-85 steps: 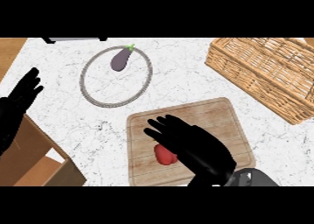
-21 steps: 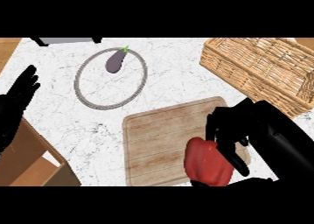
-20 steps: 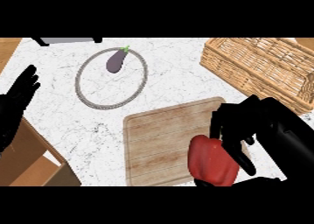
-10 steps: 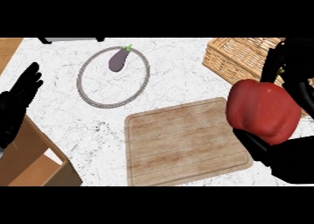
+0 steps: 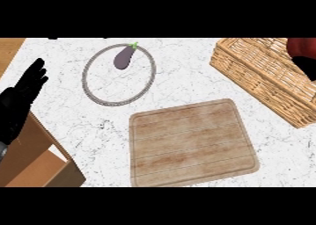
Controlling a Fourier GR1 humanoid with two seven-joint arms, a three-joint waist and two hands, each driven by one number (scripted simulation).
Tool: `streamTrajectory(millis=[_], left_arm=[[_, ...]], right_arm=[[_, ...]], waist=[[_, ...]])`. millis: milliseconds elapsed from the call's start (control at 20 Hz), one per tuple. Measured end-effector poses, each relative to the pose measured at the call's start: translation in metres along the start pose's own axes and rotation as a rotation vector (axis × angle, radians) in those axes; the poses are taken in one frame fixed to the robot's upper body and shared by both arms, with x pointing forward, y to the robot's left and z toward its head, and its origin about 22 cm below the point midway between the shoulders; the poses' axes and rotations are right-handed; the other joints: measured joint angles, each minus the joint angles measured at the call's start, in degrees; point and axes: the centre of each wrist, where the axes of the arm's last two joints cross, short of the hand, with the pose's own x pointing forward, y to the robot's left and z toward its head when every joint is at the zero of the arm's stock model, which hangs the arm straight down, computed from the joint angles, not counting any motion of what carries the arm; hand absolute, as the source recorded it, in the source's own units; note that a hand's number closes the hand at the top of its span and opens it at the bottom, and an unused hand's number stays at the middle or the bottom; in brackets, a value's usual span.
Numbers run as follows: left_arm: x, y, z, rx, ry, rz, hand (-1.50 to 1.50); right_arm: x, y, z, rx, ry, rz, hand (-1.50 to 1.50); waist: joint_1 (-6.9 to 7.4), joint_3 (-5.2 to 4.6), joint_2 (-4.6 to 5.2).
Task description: Pick the bell pepper from the cutting board and place it in the basket
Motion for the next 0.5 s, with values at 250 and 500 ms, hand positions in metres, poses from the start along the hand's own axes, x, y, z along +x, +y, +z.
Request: streamTrajectory(millis=[250,500], left_arm=[[0.002,-0.003,-0.003,-0.009,-0.011,0.003,0.0],[0.004,-0.007,-0.005,-0.009,-0.016,-0.003,0.0]], right_arm=[[-0.033,-0.018,-0.014,0.004,0.072,0.065,1.5],[-0.07,-0.024,-0.025,0.015,0.071,0.066,1.5]], waist=[[0.67,0.11,0.28],[1.26,0.2,0.47]])
